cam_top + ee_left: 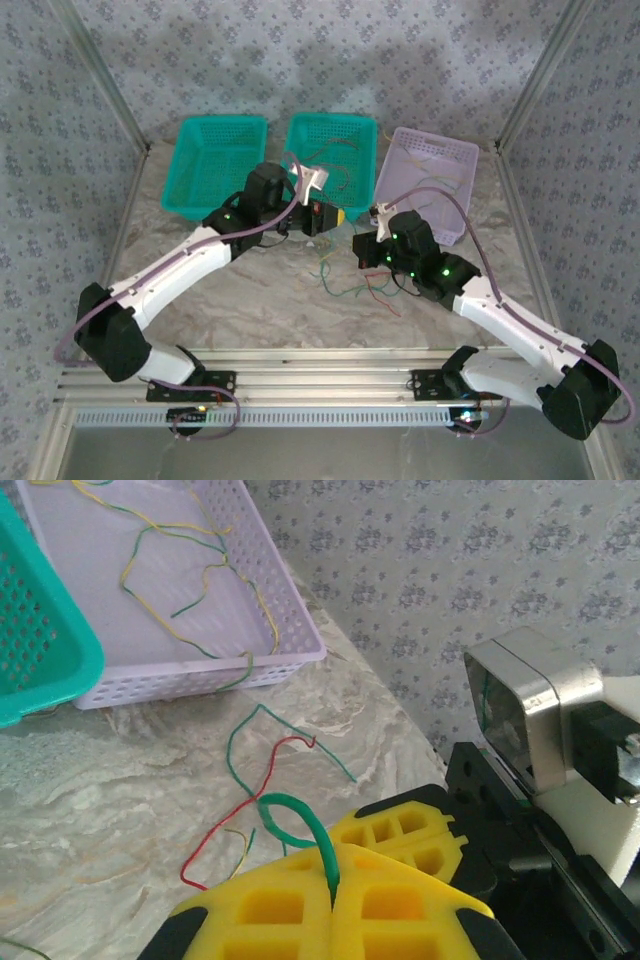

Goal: Untangle the cables

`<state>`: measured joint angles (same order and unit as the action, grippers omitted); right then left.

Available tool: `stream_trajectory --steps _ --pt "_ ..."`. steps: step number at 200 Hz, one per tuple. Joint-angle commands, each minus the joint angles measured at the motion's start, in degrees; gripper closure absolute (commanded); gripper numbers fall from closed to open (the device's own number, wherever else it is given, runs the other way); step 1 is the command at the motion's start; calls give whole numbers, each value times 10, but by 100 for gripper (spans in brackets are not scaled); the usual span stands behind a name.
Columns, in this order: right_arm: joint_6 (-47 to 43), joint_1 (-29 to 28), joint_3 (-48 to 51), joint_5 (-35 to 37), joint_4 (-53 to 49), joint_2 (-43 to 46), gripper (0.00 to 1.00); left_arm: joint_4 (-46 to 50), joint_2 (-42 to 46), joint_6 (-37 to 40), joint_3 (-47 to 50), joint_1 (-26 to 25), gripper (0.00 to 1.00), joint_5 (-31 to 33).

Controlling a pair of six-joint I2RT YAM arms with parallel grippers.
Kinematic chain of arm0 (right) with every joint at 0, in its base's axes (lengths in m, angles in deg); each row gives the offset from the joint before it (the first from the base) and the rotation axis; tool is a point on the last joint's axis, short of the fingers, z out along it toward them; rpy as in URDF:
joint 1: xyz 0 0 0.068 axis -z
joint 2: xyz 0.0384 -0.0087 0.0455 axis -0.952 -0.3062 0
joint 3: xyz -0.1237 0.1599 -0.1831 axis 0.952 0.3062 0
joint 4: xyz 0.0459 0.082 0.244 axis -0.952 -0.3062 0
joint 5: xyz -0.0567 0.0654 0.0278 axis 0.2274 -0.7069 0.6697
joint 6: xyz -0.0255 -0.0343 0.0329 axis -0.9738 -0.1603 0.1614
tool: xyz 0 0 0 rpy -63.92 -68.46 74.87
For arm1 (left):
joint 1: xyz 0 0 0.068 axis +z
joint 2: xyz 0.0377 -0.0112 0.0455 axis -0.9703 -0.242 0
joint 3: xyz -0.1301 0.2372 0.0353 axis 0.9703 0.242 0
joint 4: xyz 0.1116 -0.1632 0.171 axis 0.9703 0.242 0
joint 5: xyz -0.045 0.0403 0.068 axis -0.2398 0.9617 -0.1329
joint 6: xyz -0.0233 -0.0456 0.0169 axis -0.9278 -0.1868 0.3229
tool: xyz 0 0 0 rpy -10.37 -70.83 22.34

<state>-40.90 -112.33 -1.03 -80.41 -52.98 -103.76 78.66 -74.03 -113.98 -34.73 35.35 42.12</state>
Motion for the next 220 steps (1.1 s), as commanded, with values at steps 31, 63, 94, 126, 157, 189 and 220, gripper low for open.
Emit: stream_trajectory --steps 31,63,94,126,157,189,220 --pt "-31 5 0 -24 2 29 68 67 54 34 -35 4 100 127" --pt "-20 27 41 -87 50 47 34 62 87 9 -18 14 100 165" --pt "31 53 77 -165 129 47 29 35 118 -28 6 17 100 199" --pt "88 39 78 -213 195 7 31 -6 130 -58 26 17 100 179" --pt "79 28 83 -156 208 -10 30 -24 147 -68 35 17 100 173" --pt "21 26 81 -92 195 -35 30 -28 161 -78 35 17 100 154" --pt "0 18 78 -92 222 -91 31 -31 175 -83 37 17 100 154"
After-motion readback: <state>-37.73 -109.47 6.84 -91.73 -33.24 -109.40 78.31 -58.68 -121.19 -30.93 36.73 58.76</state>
